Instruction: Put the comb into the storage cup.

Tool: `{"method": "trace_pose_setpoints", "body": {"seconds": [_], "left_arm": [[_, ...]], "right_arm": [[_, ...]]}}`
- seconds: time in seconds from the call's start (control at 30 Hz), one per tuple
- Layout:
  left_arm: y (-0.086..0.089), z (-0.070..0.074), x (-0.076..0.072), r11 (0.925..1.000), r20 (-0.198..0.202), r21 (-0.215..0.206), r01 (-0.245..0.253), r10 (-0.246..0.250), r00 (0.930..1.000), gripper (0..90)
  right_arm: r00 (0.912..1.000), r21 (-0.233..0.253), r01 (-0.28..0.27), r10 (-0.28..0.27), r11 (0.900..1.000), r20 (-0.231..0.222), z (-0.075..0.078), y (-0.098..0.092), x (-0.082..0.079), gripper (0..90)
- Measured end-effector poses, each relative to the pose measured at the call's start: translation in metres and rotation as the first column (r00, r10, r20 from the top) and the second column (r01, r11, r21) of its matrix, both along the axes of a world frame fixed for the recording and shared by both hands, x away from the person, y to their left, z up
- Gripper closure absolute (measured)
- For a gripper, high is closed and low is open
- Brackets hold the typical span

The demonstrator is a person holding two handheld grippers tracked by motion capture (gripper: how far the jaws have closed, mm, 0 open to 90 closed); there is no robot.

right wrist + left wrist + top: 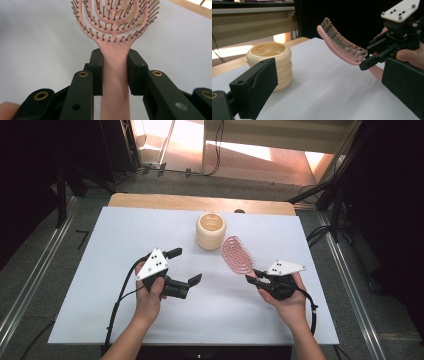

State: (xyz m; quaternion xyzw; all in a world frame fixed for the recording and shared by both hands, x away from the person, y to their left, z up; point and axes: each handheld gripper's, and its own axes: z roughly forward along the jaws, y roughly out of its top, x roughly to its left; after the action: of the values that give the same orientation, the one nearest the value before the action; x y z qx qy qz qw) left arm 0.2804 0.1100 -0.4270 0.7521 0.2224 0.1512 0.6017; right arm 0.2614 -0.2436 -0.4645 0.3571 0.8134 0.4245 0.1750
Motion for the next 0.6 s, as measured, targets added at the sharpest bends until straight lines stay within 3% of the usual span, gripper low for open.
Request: {"method": "trace_pose_setpoints", "body": {"seconds": [0.1, 0.17, 0.27, 0.5, 0.6], "left_arm": [[0.000, -0.001, -0.002, 1.0000, -0.004, 0.001, 0.003, -0.003, 1.0000, 1.0], [-0.001, -0.001, -0.004, 0.9999, -0.007, -0.002, 0.013, -0.013, 0.9999, 1.0], [-0.002, 0.001, -0.005, 0.9994, -0.014, -0.024, 0.025, -0.026, 0.9996, 1.0], [-0.008, 0.002, -0.008, 0.9980, -0.028, -0.043, 0.047, -0.048, 0.9985, 1.0], [-0.012, 0.001, -0.009, 0.9965, -0.054, -0.060, 0.057, -0.060, 0.9967, 1.0]], "right_arm": [[0.9999, 0.011, -0.007, 0.007, 1.000, 0.012, 0.000, 0.003, -0.001, 67.4], [0.9997, 0.056, -0.021, 0.020, 0.998, 0.014, 0.002, 0.006, -0.002, 67.4], [0.9993, 0.080, -0.022, 0.019, 0.997, 0.032, 0.003, 0.010, -0.005, 67.4], [0.9980, 0.086, -0.026, 0.021, 0.996, 0.060, 0.002, 0.024, -0.010, 67.4], [0.9962, 0.087, -0.028, 0.021, 0.996, 0.085, 0.001, 0.032, -0.014, 67.4]]}}
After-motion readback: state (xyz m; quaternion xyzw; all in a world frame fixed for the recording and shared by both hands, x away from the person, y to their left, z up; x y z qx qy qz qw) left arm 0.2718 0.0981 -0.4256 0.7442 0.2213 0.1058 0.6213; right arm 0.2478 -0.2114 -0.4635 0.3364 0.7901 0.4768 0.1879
